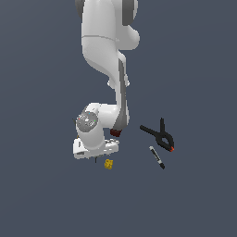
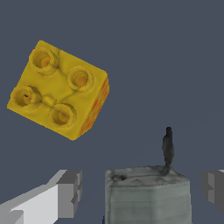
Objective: Pick up a designated object from a clutter of objects.
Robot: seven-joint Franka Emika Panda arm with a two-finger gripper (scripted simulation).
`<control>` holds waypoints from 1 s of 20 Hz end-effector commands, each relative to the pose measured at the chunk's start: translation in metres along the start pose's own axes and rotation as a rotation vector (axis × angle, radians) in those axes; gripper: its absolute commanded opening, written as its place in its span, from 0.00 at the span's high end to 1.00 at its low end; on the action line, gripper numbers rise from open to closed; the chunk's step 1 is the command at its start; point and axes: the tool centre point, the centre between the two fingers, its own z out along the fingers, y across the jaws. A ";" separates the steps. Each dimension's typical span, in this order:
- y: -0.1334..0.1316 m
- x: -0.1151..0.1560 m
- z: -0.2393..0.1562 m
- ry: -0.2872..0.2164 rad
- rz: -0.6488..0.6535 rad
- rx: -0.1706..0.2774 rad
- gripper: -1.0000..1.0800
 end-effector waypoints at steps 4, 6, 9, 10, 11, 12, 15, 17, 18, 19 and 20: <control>0.001 0.001 0.006 0.001 0.000 -0.001 1.00; 0.001 0.001 0.006 0.001 0.000 -0.001 1.00; 0.001 0.001 0.006 0.001 0.000 -0.001 1.00; 0.001 0.001 0.006 0.001 0.000 -0.001 1.00; 0.001 0.001 0.006 0.001 0.000 -0.001 1.00; 0.001 0.001 0.006 0.001 0.000 -0.001 1.00; 0.001 0.001 0.005 0.001 0.000 -0.001 1.00; -0.001 0.000 0.004 0.001 0.000 -0.001 1.00; -0.002 0.000 0.003 0.001 0.000 -0.001 1.00; -0.004 -0.001 0.001 0.001 0.000 -0.001 1.00; -0.006 -0.001 -0.001 0.001 0.000 -0.001 1.00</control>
